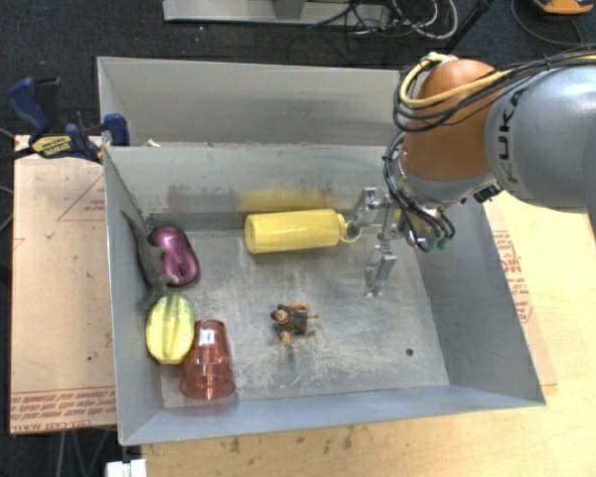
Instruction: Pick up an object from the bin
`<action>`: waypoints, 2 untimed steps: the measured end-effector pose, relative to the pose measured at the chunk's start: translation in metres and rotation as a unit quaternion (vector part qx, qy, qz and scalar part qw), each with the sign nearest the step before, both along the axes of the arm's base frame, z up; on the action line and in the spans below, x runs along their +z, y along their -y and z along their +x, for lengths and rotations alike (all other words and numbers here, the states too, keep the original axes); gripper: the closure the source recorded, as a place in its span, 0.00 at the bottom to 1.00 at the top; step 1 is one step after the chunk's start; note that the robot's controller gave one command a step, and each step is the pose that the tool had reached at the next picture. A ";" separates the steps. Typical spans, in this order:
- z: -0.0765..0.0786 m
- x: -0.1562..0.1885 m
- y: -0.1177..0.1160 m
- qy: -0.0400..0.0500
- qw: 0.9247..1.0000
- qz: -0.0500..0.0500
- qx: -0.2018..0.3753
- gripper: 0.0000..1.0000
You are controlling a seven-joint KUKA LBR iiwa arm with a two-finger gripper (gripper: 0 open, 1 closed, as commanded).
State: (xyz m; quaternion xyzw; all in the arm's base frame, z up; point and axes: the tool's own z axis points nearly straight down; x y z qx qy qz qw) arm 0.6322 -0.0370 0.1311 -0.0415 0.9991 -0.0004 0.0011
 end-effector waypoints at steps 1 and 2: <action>0.000 -0.002 -0.043 0.001 0.999 0.002 0.046 0.00; 0.005 -0.007 -0.046 0.002 0.997 0.001 0.071 0.00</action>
Offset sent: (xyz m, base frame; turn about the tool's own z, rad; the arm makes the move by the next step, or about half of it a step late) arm 0.0130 0.0442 -0.0589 0.0040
